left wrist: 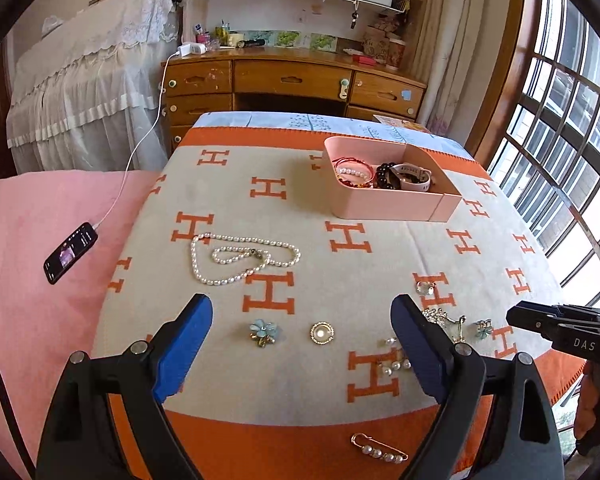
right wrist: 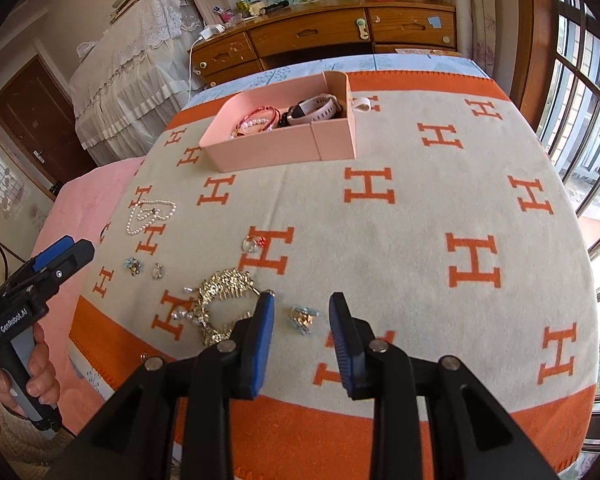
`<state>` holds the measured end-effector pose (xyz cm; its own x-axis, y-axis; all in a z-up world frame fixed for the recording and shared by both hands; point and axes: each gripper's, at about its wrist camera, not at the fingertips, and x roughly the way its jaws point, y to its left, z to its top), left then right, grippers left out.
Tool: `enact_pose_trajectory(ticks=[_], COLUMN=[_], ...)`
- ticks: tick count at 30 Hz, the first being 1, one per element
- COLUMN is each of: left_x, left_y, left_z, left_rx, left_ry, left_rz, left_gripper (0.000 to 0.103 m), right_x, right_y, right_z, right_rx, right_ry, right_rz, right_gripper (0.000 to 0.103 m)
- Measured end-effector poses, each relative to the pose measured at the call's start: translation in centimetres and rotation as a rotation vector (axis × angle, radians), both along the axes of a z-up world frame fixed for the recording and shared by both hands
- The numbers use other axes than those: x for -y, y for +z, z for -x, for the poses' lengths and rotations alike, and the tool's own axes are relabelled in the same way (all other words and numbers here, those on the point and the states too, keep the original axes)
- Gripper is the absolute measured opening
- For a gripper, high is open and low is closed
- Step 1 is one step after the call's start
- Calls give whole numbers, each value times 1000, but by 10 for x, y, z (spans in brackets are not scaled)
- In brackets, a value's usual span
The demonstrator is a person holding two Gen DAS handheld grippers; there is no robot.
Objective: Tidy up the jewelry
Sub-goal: 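Grasp the pearl necklace with the left tool while the right tool grasps a small silver charm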
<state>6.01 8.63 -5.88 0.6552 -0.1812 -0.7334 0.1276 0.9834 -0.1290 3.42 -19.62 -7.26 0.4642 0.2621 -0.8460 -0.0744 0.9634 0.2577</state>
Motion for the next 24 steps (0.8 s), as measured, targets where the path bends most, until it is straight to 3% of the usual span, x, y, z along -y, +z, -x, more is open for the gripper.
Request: enact_pose_trajectory(ticks=[9, 14, 24], left_x=[-28, -38, -48], left_y=[-27, -39, -50], left_z=[-21, -34, -54], left_rx=[-47, -81, -96], left_ry=[90, 116, 134], left_rz=[-36, -16, -9], left_gripper=[89, 89, 89], right_x=[3, -1, -28], right_y=[-22, -30, -30], right_z=[-1, -5, -12], right_rx=[-52, -72, -18], right_ry=[9, 31, 117], right_rz=[-1, 19, 98], right_gripper=[29, 29, 29])
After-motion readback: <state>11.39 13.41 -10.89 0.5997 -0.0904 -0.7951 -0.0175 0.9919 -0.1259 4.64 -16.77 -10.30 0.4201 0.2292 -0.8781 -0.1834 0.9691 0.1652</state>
